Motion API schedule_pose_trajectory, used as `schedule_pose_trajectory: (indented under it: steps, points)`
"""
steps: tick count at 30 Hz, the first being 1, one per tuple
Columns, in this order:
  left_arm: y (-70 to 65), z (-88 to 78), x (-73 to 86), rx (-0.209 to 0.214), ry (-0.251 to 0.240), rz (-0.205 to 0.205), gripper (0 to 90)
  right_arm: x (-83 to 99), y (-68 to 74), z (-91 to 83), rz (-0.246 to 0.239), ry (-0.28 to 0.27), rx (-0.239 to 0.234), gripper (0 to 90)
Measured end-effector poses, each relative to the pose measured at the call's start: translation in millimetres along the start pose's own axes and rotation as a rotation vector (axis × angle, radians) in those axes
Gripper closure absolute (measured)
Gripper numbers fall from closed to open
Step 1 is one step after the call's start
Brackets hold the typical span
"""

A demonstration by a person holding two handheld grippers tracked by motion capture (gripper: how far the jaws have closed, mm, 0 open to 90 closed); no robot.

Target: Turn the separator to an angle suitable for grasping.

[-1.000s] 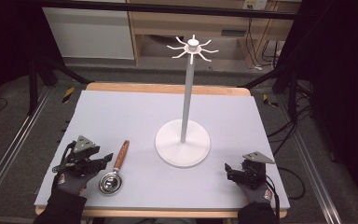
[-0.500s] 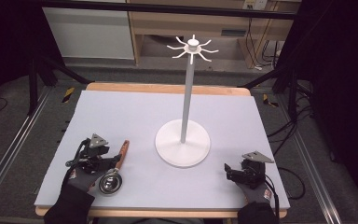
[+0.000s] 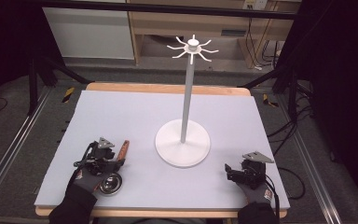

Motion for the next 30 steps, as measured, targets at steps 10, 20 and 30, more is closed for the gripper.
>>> schedule_pose_trajectory:
  steps: [10,20,30]
  points:
    - [-2.8,6.1,4.1,-0.006,0.033,0.008,54.7,1.5,1.6,2.0,-0.008,0.014,-0.009,11.0]
    - [-4.4,3.2,2.2,0.013,0.035,-0.008,61.6,1.9,1.7,2.5,-0.011,0.02,-0.01,10.9]
    - [-12.2,2.8,1.8,0.028,0.046,0.034,63.7,2.3,2.0,3.0,-0.012,0.024,-0.01,11.0]
Point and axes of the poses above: each handheld gripper's, and its own axes: z roughly forward along the jaws, x roughly out of its underside, y roughly to its left, the point moved 4 cm from there along z, roughly forward along the jaws, and after that the axes turned 13 degrees about -y, right-handed, at the moved point
